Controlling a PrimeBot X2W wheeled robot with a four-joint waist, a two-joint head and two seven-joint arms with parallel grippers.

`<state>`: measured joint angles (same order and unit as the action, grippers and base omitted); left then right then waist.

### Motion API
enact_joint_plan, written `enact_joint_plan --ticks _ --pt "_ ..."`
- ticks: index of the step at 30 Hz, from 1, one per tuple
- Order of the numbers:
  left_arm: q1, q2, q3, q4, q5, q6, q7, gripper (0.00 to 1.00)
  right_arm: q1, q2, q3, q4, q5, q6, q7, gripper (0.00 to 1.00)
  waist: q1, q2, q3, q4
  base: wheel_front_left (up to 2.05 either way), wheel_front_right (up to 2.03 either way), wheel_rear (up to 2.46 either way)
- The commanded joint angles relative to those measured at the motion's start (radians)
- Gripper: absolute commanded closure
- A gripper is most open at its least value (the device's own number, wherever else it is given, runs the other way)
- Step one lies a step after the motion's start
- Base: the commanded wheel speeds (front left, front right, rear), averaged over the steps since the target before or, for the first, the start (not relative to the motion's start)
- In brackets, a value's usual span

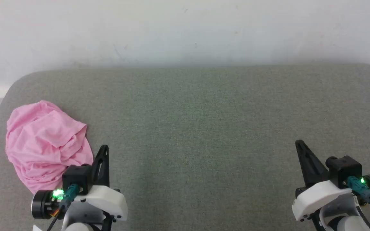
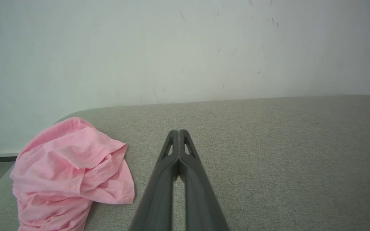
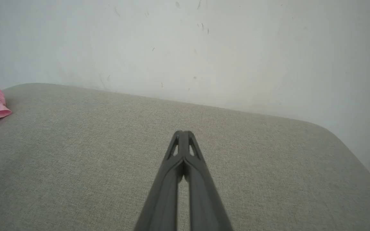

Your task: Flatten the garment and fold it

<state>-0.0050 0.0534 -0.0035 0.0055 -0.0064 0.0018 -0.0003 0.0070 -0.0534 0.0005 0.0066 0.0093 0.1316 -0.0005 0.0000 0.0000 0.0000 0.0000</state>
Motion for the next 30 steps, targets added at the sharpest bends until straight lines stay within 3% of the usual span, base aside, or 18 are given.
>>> enact_joint_plan --ticks 1,27,28,30 --pt "0.005 -0.003 0.004 -0.005 0.006 -0.002 0.000 1.00 -0.007 0.003 0.000 -0.007 -0.009 -0.001 0.000 1.00 0.0000 0.0000 0.000 0.000 0.00 0.00 0.00" --pt "0.005 -0.003 0.004 -0.005 0.006 -0.002 0.000 1.00 -0.007 0.003 0.000 -0.007 -0.009 -0.001 0.000 1.00 0.0000 0.0000 0.000 0.000 0.00 0.00 0.00" --pt "0.005 -0.003 0.004 -0.005 0.006 -0.002 0.000 0.00 -0.007 0.003 0.000 -0.007 -0.009 -0.001 0.000 0.00 0.0000 0.0000 0.000 0.000 0.00 0.00 0.00" --pt "0.000 0.000 -0.001 0.001 -0.001 0.000 0.000 0.00 0.000 0.000 0.000 0.002 0.001 0.000 0.000 0.00 0.0000 0.0000 0.000 0.000 0.00 0.00 0.00"
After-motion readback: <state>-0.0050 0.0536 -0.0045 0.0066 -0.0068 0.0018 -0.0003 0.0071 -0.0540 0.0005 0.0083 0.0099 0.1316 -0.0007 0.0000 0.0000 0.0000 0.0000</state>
